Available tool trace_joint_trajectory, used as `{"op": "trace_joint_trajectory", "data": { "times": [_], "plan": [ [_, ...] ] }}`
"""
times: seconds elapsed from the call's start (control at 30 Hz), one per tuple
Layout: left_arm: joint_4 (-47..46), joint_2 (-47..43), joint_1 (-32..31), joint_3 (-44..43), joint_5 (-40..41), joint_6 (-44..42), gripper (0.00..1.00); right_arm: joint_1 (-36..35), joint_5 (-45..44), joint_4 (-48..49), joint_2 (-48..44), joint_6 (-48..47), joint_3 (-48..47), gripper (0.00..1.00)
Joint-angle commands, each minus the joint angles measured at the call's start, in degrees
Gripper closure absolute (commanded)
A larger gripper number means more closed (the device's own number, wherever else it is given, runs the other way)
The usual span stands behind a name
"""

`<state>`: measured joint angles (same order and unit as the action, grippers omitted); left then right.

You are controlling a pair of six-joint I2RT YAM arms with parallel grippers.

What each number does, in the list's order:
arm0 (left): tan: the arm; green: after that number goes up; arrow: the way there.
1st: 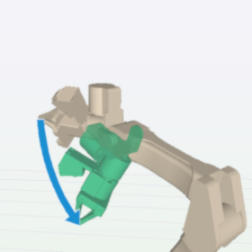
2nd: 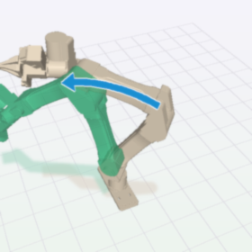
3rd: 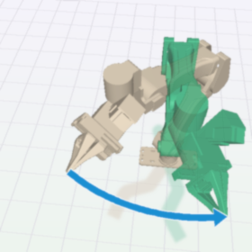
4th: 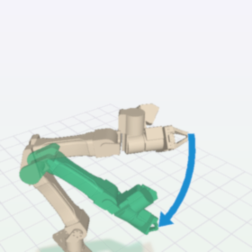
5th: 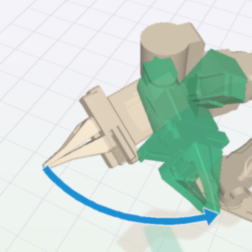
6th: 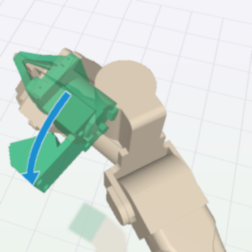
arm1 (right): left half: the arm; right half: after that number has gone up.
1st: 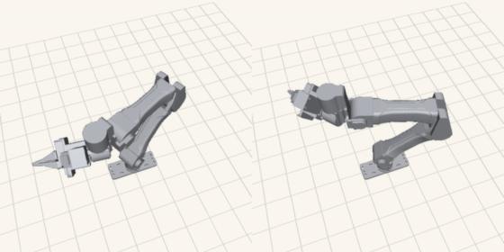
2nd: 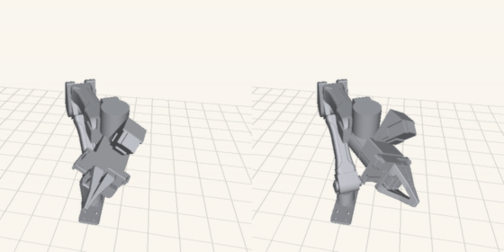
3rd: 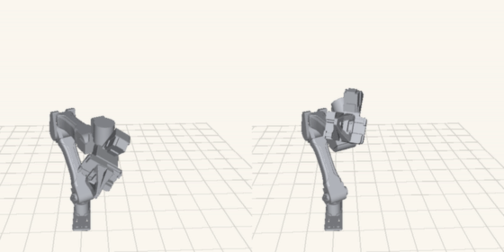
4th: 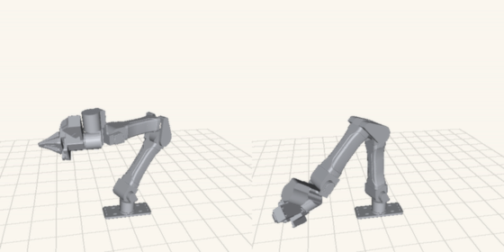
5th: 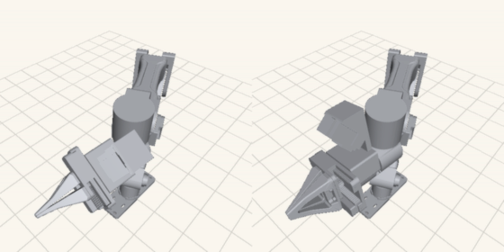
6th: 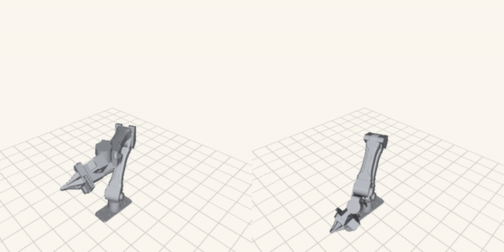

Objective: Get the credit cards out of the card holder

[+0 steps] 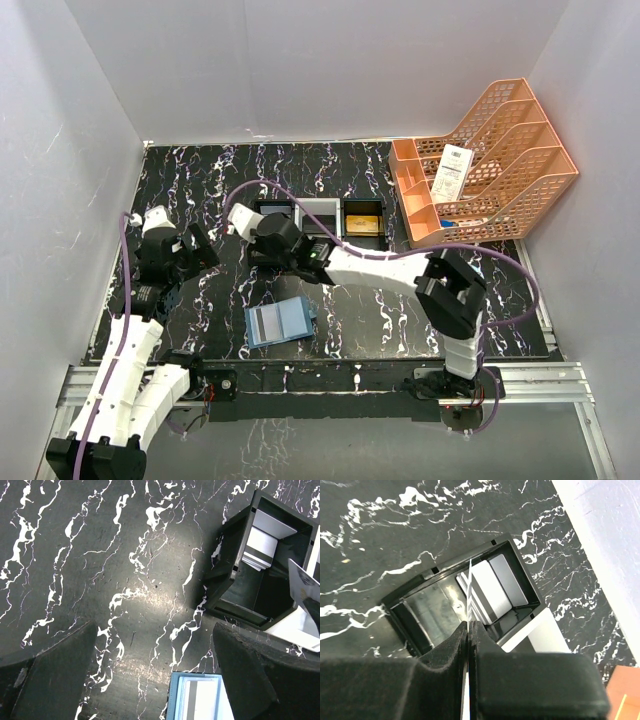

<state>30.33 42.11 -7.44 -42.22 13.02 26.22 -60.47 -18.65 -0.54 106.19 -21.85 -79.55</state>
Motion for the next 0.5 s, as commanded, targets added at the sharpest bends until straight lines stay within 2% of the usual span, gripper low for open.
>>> {"op": "trace_joint_trajectory", "data": {
  "times": [0.0,0.23,0.47],
  "plan": [
    [1.1,-0.4,0.2,-0.5,2.5,0.7,0.01,0.8,-3.0,-1.2,4.0,-6.3,-6.7,1.00],
    [1.5,-1.5,0.2,-0.5,4.0,1.1,0.01,2.7,-3.1,-1.7,10.7,-10.8,-13.0,1.00],
    [1.6,-1.7,0.2,-0.7,3.6,1.0,0.01,7.1,6.8,-0.8,14.5,-13.7,-16.4,1.00]
  ]
}}
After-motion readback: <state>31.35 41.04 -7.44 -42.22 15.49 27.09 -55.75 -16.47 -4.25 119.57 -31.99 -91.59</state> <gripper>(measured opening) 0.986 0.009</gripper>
